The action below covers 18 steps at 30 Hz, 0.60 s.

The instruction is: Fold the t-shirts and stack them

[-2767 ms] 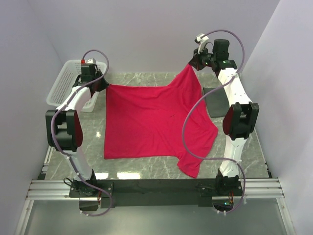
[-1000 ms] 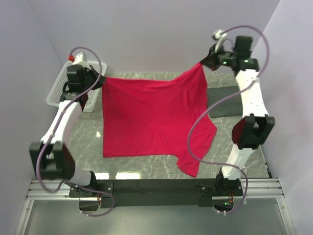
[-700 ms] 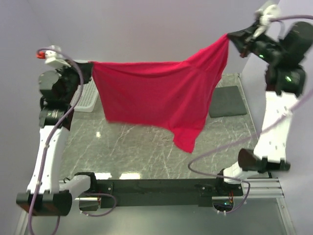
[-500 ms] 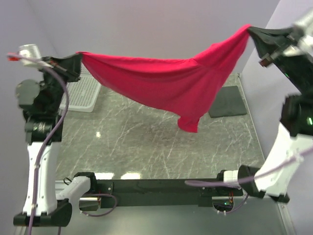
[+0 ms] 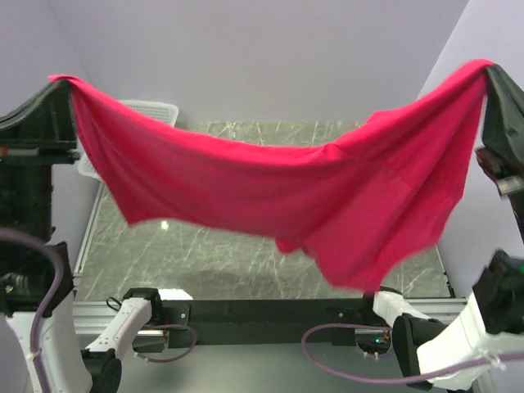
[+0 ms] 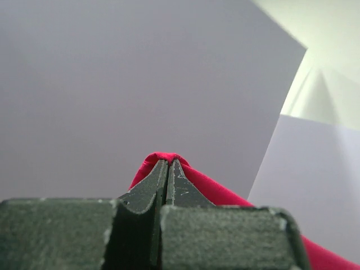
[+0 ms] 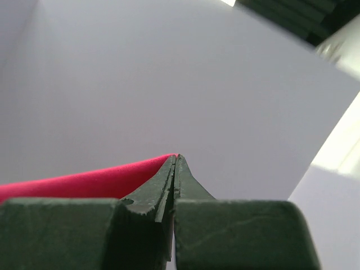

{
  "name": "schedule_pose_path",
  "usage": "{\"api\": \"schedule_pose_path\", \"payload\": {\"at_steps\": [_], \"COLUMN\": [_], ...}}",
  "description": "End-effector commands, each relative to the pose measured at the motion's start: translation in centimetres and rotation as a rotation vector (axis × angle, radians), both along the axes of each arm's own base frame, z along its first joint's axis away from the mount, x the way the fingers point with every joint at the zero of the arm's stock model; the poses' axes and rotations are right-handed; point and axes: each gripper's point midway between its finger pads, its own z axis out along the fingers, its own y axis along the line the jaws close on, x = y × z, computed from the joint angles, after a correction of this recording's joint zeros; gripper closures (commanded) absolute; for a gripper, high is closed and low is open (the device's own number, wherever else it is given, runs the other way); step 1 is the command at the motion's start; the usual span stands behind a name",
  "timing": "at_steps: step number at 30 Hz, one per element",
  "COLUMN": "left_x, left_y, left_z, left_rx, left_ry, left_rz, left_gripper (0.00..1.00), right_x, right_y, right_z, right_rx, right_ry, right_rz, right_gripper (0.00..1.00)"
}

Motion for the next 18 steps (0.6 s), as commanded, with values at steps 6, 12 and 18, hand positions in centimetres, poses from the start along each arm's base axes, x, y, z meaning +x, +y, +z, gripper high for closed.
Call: {"api": "schedule_pose_path", "payload": {"at_steps": [6,12,18], "left_x": [15.6,22.6,28.7], "left_y": [-0.5,-0.7,-0.8], "left_z": [-17.3,-32.5,-45.9], "left_rx": [-0.046,-0.063,-0.065], "left_ry": [0.508,0.814,1.074], "left_rz": [-0.042,-0.051,-0.025], "left_gripper": [0.99,0.99,0.99], "right_x": [20.3,28.2,34.6], "right_y": [-3.9,-3.2,-2.6], "right_z": [-16.9,-34.7,-49.7], "right_rx": [0.110,0.108,0.009], "right_ry": [0.581,0.917,1.161], "right_rz": [0.056,0.172,0.166], "right_gripper": [1.00,1.00,1.00]}}
